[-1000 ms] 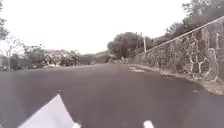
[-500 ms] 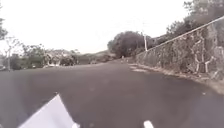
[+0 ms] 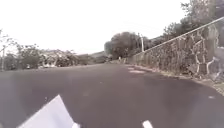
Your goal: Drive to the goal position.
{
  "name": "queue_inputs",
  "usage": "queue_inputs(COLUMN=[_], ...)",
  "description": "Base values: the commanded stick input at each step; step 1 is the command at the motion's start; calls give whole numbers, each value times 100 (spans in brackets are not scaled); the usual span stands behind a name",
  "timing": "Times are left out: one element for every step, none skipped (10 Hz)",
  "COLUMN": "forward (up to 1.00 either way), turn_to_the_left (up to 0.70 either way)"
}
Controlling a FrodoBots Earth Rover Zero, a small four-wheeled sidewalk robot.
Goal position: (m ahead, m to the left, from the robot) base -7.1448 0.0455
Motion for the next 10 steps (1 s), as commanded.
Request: queue_inputs(forward=[50, 50, 50, 50, 50, 50, 50, 50, 50, 50], turn_to_the_left=[0, 0, 0, 0, 0, 0, 0, 0, 0, 0])
